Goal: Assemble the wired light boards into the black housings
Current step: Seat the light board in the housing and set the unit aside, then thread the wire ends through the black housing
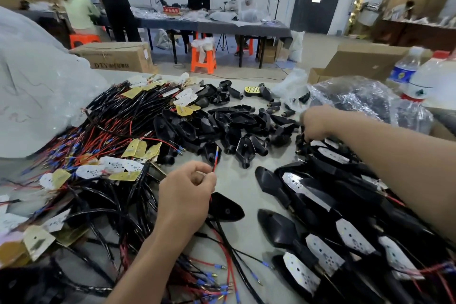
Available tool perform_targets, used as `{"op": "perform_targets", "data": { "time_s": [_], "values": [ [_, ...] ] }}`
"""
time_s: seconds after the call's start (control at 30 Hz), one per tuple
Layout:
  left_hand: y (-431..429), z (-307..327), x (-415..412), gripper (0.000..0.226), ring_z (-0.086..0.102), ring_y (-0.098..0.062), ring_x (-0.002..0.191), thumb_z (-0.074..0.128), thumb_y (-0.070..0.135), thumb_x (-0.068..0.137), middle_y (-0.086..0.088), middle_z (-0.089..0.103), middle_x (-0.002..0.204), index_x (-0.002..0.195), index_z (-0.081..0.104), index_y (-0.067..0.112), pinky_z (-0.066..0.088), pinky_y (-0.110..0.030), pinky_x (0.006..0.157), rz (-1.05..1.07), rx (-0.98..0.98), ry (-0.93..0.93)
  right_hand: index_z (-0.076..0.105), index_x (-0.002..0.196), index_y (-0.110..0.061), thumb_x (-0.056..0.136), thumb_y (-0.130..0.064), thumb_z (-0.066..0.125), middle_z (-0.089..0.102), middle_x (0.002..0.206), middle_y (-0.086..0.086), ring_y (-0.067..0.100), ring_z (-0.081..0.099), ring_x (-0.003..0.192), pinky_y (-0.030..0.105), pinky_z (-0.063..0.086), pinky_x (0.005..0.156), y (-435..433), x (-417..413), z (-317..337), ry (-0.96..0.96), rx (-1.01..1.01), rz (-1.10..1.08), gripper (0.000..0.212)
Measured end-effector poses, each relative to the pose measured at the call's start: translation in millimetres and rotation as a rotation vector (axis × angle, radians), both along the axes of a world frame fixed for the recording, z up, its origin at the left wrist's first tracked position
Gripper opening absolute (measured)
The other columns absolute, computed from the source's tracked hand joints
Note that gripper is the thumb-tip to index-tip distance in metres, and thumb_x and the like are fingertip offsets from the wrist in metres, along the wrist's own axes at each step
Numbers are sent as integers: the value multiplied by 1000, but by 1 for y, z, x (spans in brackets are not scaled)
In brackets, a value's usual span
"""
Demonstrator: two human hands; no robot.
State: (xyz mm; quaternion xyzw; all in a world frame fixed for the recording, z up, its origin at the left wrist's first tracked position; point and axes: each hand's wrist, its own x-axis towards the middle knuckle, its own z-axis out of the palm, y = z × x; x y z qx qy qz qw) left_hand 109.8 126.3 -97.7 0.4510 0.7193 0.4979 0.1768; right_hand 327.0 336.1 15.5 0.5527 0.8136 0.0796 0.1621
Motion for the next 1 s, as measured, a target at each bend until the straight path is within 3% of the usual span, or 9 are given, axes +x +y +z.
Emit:
{"op": "perform_targets", "data": {
  "time_s": [0.1,0.17,0.27,0.4,0.6,0.7,0.77,0.9,1.0],
  "values": [
    [2,1,-1,10,67,0,61,72,29,91,18,71,65,83,71,35,40,-9,53,12,-5,0,69,82,-8,85,-12,61,66,83,7,25,63,77,37,59,73,8,-10,-10,20,149,109,10],
    [2,1,-1,11,67,-1,60,72,29,91,18,71,65,82,71,36,42,-11,54,10,-8,6,54,67,-15,79,-20,71,58,75,3,17,53,64,35,55,65,7,-18,-16,-99,88,85,21],
    [1,3,1,11,66,0,59,73,27,90,16,71,65,82,71,34,44,-7,53,2,-8,4,49,68,-19,77,-12,68,56,79,2,16,45,63,36,46,72,6,-18,-31,-217,24,18,22],
    [1,4,2,8,67,1,61,73,26,89,16,72,65,84,72,32,44,-6,53,11,-13,-17,47,74,-20,83,-9,55,51,81,1,20,48,71,38,41,76,7,-26,-44,-205,68,1,17],
    [1,4,0,9,69,-1,61,73,25,89,15,72,64,84,71,31,49,-19,61,4,3,-50,50,83,-19,91,-15,46,55,87,-1,25,57,84,39,52,85,9,-24,-51,-161,116,-52,10],
    [1,5,0,10,69,-1,61,73,25,90,15,72,63,84,70,32,51,-22,64,-6,9,-49,54,94,-19,91,-12,48,59,97,1,27,59,92,39,50,83,8,-23,-49,-176,75,-52,9],
    [0,5,0,10,69,0,62,73,25,91,15,72,63,84,69,32,54,-25,68,-12,16,-43,52,84,-16,90,-9,50,56,88,0,23,55,80,36,44,75,6,-24,-47,-172,112,-16,10],
    [-1,8,-1,11,69,-1,59,72,23,91,14,72,61,83,69,29,60,-33,73,-24,45,-60,40,67,-16,87,-3,52,47,65,0,18,44,57,32,34,60,-8,-37,-35,24,306,79,27],
    [-3,9,2,12,69,0,61,73,23,89,16,73,63,80,69,30,60,-32,71,-43,56,-57,56,70,-14,86,-5,56,58,68,5,26,59,66,34,44,59,-30,-50,-22,389,311,54,19]
  ]
}}
